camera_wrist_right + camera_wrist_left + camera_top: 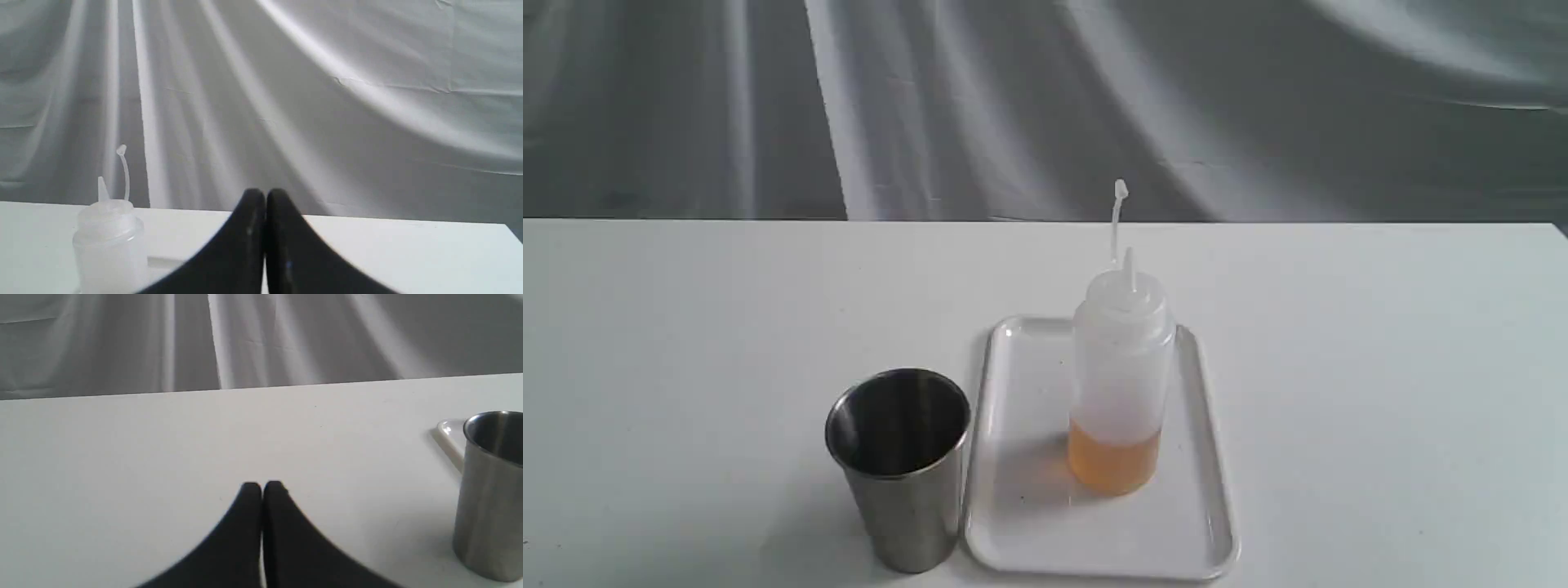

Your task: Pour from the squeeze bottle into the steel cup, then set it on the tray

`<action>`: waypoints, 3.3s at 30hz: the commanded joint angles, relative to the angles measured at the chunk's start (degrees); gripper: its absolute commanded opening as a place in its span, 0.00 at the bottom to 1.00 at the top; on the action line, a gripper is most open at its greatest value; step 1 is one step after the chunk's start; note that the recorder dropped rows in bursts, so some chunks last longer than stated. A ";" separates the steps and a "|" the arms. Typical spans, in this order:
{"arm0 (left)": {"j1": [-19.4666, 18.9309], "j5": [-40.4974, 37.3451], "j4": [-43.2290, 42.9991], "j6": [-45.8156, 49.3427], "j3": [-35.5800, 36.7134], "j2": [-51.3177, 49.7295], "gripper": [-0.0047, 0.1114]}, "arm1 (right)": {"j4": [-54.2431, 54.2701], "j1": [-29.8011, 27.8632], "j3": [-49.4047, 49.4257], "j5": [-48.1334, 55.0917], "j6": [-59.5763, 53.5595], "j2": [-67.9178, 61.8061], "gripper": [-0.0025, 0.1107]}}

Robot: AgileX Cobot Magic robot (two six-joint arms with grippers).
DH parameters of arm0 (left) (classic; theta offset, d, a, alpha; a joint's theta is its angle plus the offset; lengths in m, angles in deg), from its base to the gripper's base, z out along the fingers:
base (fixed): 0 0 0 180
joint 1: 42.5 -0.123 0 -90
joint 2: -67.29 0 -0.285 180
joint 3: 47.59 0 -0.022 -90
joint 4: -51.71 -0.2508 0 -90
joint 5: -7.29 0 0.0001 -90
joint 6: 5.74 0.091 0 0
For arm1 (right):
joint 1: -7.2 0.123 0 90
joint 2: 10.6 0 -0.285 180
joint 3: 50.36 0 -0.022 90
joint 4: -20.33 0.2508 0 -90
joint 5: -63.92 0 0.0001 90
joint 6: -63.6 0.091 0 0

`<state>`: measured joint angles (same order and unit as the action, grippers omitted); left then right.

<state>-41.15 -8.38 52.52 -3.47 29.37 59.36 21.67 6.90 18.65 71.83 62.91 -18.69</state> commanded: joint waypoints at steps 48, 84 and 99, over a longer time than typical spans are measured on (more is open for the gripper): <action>-0.09 0.43 0.06 -0.20 0.25 0.15 0.04 | -3.66 -0.38 8.21 11.13 -0.23 0.31 0.02; -0.09 0.43 0.06 -0.30 0.25 0.15 0.04 | -3.66 -0.38 8.21 11.13 -0.15 0.31 0.02; -0.09 0.43 0.06 -0.17 0.25 0.15 0.04 | -3.66 -0.38 8.21 11.13 0.12 0.31 0.02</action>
<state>-41.15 -8.38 52.52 -3.47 29.37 59.36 17.65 6.63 26.65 83.02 62.91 -18.69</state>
